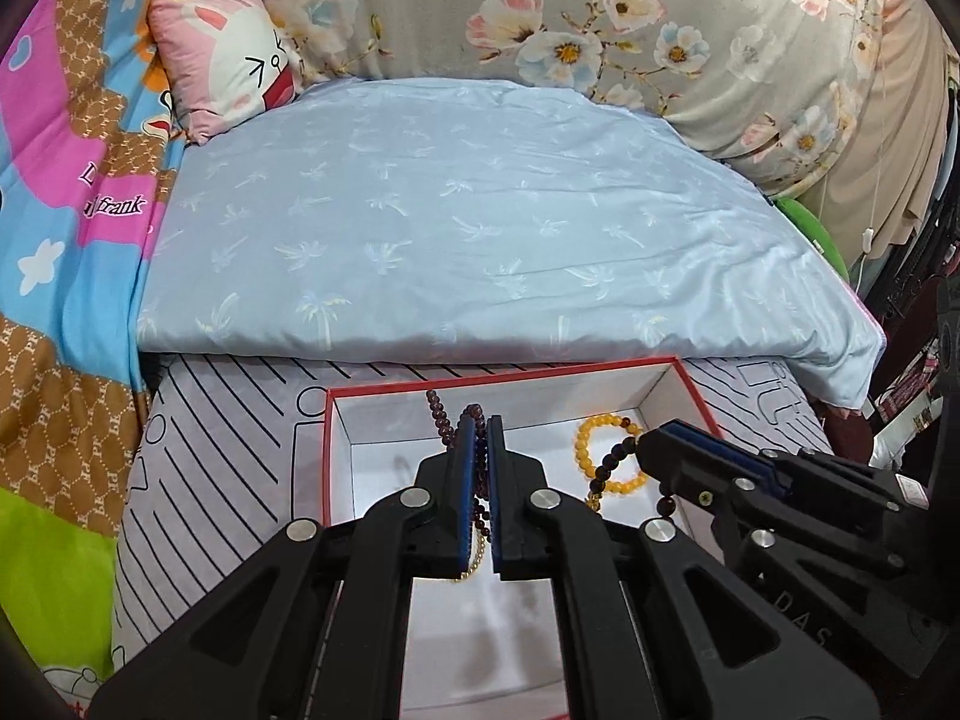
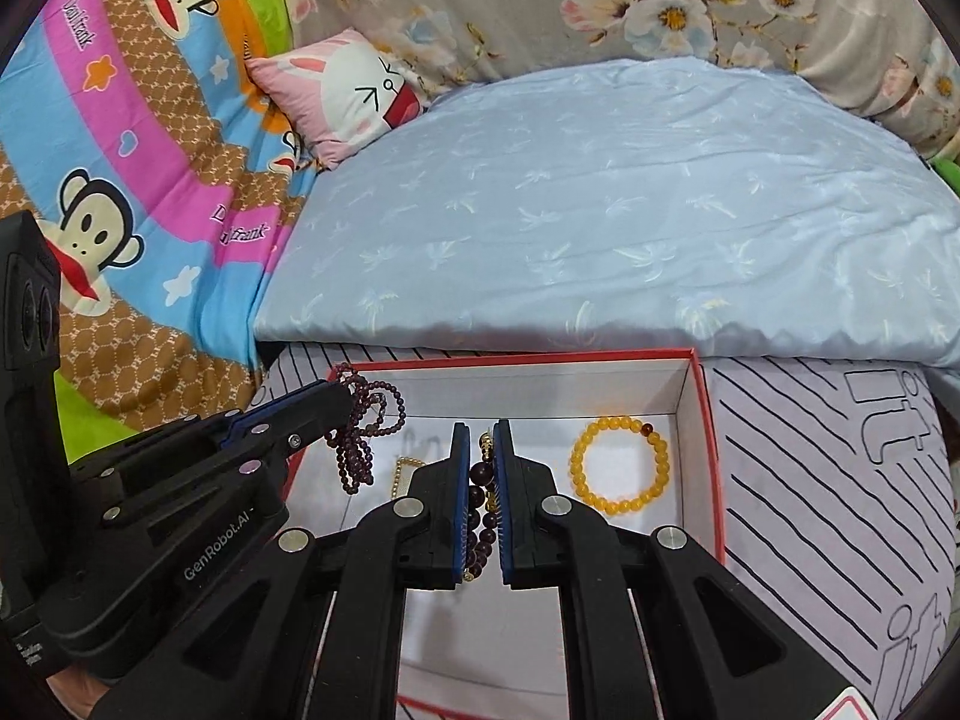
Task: Organize jewelry
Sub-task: 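Lift both held bead bracelets and carry them into the red box, then open both tools to release the bead bracelets in the box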
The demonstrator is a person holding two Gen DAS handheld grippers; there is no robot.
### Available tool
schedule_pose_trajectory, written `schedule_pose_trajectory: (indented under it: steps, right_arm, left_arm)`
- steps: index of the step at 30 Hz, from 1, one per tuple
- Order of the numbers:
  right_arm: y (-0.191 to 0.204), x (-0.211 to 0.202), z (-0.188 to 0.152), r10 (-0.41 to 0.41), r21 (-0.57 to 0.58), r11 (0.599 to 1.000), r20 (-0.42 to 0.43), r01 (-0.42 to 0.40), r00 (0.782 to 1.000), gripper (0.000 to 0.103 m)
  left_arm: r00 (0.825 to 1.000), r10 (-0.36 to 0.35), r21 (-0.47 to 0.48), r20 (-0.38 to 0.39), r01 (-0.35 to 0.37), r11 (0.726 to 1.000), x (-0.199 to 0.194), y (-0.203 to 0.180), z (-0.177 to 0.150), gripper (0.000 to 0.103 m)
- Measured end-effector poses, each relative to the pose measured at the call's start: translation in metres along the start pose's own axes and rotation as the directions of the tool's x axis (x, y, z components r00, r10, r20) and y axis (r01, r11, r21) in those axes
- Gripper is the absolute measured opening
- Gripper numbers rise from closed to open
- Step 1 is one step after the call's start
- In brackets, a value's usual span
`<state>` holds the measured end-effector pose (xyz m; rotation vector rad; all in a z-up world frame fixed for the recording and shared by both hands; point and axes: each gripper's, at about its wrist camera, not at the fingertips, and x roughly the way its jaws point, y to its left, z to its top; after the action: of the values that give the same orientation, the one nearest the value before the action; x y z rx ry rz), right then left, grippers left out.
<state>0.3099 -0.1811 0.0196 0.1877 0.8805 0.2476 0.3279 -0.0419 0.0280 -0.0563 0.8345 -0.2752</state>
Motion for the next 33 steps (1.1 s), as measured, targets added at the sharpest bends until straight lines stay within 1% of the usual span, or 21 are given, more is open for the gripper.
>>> schedule_pose_trajectory:
  steps: [10, 18, 22, 23, 25, 27, 28, 29, 33]
  right_arm:
    - [-0.010, 0.034, 0.001, -0.012, 0.011, 1.000, -0.054, 0.013, 0.998, 0.007]
    - [-0.010, 0.049, 0.002, -0.038, -0.008, 0.999, -0.074, 0.037, 0.997, 0.007]
    - [-0.010, 0.052, 0.002, -0.061, -0.016, 0.998, -0.070, 0.060, 0.996, 0.008]
    - [-0.011, 0.051, 0.002, -0.066, -0.017, 0.998, -0.064, 0.065, 0.996, 0.008]
    - [-0.010, 0.049, 0.003, -0.081, -0.024, 0.996, -0.054, 0.080, 0.995, 0.013]
    - [-0.011, 0.046, 0.004, -0.087, -0.027, 0.996, -0.044, 0.086, 0.995, 0.017]
    - [-0.011, 0.043, 0.004, -0.089, -0.027, 0.996, -0.039, 0.088, 0.995, 0.020]
    - [-0.011, 0.042, 0.004, -0.091, -0.029, 0.996, -0.035, 0.090, 0.995, 0.021]
    - [-0.009, 0.034, 0.004, -0.097, -0.039, 0.995, -0.022, 0.096, 0.995, 0.022]
  left_arm:
    - [0.999, 0.020, -0.004, -0.038, -0.020, 1.000, 0.033, 0.004, 0.001, 0.003]
    - [0.998, 0.029, -0.007, -0.055, -0.030, 1.000, 0.044, 0.006, 0.001, 0.003]
    - [0.999, 0.029, 0.005, -0.046, -0.029, 1.000, 0.045, 0.004, 0.001, 0.003]
    - [0.999, 0.033, 0.005, -0.042, -0.033, 0.999, 0.045, 0.004, 0.002, 0.004]
    - [0.999, 0.030, 0.003, -0.041, -0.030, 1.000, 0.045, 0.004, 0.004, 0.005]
    - [0.999, 0.029, -0.009, -0.041, -0.029, 1.000, 0.044, 0.005, 0.006, 0.016]
    - [0.999, 0.031, -0.013, -0.038, -0.031, 0.999, 0.043, 0.006, 0.006, 0.016]
    - [0.999, 0.032, -0.013, -0.037, -0.033, 0.999, 0.042, 0.006, 0.007, 0.016]
    - [0.999, 0.036, -0.012, -0.034, -0.036, 0.999, 0.039, 0.005, 0.007, 0.017]
